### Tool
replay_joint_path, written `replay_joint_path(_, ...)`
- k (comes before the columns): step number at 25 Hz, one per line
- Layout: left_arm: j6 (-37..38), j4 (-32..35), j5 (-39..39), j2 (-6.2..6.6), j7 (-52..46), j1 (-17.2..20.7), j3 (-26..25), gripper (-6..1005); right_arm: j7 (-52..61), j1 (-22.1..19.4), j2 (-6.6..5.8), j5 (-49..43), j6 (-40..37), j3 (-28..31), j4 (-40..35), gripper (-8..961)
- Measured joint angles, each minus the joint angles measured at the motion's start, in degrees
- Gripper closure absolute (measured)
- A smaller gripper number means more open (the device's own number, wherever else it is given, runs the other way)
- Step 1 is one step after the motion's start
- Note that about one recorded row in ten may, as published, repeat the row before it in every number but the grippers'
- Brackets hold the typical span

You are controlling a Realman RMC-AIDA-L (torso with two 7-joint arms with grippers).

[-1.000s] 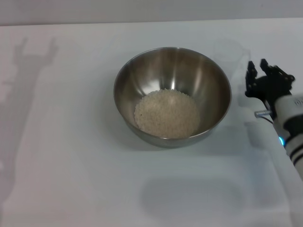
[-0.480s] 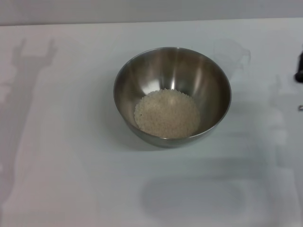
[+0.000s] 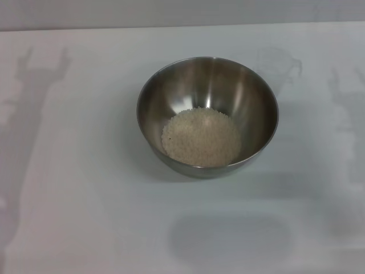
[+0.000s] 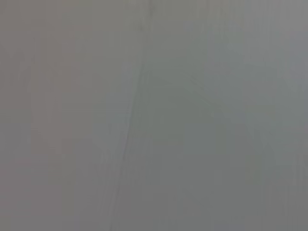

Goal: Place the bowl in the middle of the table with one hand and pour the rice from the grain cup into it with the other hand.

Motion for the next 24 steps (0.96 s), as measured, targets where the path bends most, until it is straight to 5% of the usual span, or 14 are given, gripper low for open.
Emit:
replay_joint_path(4,0.44,0.26,0.01,-0.03,0.34,-0.1,0.06,140,0.09,2.24,0.81,-0.1,-0.65,2.28,-3.04,604)
replay_joint_path(7,0.96,0.85,0.0,-0.03,0.36,-0.15,-0.06,140,0.06,3.11,1.14,0.12,-1.6,3.03,-4.27,382)
replay_joint_path(12,3.59,3.15,-0.04,-0.19,0.39,-0.53,-0.22,140,0.06,3.41,1.16,0.18,-2.4,4.8,-4.2,227)
replay_joint_path(24,5.77,7.81,-0.13,-0.32,1.59,-2.49,-0.24,140,0.15,3.68,1.17,0.22,-2.56,5.26,-4.52,227)
